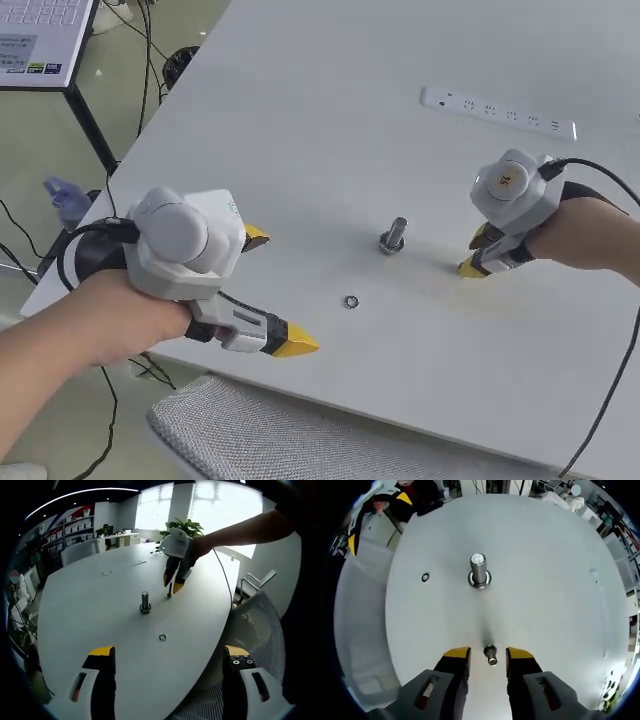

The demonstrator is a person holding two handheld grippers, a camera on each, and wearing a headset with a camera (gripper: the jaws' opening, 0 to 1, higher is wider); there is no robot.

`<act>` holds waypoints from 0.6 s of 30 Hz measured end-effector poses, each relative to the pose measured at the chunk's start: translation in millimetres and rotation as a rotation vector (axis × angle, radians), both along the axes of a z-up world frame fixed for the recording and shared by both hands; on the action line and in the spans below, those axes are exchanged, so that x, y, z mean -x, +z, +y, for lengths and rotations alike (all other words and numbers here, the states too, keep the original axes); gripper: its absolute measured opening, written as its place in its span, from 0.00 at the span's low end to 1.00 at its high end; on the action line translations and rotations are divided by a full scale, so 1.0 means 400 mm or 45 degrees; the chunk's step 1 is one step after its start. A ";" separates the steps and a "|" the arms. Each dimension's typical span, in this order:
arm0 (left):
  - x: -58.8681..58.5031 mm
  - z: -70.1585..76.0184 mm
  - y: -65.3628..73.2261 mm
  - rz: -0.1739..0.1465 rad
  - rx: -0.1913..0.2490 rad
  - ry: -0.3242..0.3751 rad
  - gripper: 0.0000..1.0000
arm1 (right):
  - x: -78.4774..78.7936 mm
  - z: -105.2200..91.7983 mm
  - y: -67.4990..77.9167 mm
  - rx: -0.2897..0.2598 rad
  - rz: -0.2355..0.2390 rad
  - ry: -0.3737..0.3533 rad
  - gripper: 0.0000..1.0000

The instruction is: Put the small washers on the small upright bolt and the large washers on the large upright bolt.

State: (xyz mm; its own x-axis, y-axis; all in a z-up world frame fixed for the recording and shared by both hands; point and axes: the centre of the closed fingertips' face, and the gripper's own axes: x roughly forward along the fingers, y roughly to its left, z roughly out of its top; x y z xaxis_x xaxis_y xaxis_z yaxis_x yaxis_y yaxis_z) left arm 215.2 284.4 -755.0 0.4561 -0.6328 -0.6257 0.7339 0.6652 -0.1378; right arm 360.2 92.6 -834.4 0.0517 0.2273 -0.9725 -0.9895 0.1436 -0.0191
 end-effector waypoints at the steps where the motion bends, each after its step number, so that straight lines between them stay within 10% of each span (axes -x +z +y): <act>1: 0.001 0.000 0.001 0.001 -0.001 0.000 0.88 | 0.000 0.001 0.009 -0.001 -0.002 -0.005 0.30; 18: 0.017 0.012 0.030 -0.019 -0.018 -0.018 0.89 | 0.018 0.018 0.089 -0.005 -0.033 -0.023 0.31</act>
